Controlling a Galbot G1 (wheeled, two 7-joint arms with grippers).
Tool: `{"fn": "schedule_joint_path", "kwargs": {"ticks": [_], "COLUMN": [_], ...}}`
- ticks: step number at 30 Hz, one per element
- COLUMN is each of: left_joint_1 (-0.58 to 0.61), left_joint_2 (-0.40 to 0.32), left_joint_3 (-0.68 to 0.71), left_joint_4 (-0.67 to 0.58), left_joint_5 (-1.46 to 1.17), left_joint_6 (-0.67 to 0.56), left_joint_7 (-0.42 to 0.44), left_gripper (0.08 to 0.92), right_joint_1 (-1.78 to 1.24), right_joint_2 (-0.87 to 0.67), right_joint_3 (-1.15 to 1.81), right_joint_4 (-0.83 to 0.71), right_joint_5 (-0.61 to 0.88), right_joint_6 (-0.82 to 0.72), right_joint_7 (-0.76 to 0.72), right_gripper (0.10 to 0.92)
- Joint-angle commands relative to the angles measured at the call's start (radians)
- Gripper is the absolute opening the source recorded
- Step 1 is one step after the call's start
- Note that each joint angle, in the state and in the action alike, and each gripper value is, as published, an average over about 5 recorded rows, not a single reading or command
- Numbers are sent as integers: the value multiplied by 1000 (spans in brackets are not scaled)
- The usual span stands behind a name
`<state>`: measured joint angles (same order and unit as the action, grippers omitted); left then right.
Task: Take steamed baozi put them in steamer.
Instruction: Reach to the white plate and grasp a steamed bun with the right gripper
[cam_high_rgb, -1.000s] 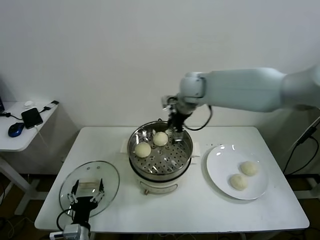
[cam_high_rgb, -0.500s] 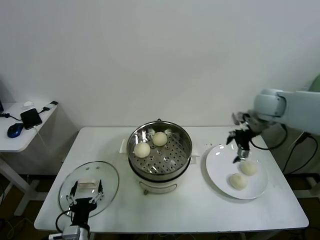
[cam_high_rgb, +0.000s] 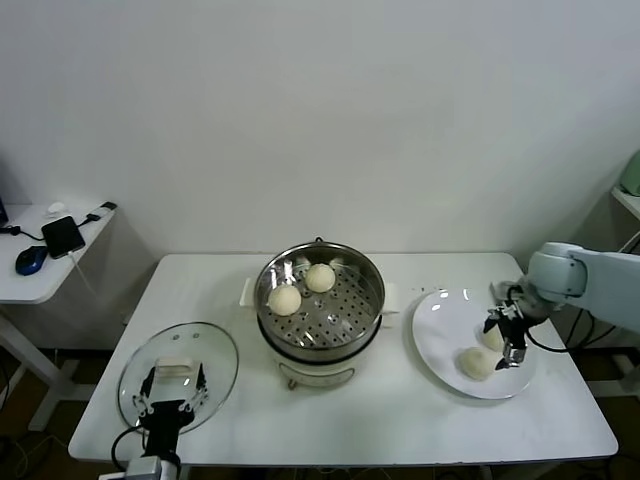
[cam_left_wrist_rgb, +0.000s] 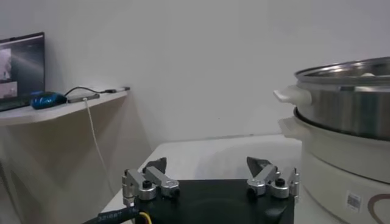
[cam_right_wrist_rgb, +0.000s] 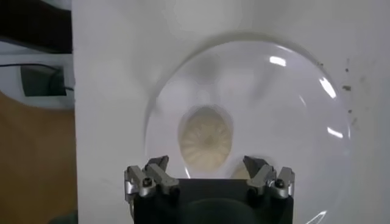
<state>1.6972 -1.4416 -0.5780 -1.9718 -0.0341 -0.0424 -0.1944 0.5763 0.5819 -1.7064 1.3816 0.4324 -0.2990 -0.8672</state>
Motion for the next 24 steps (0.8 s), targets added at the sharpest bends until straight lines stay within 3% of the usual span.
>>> {"fn": "schedule_joint_path", "kwargs": {"ticks": [1, 16, 24], "left_joint_1": [0, -10, -13], "left_joint_2": [0, -5, -8], "left_joint_3": [0, -2, -3], "left_joint_4": [1, 12, 5], "left_joint_5": [1, 8, 9], "left_joint_6": [0, 5, 10], "left_joint_7": [0, 1, 4], "left_gripper": [823, 823, 823], "right_joint_1": [-209, -275, -190], "right_joint_2": [-4, 65, 56], "right_joint_3": [167, 227, 185], "right_joint_4": [-58, -106, -74], "right_joint_5": [-69, -87, -76], "right_joint_6": [-9, -17, -14], "right_joint_7": [41, 41, 7], "right_gripper": [823, 816, 656]}}
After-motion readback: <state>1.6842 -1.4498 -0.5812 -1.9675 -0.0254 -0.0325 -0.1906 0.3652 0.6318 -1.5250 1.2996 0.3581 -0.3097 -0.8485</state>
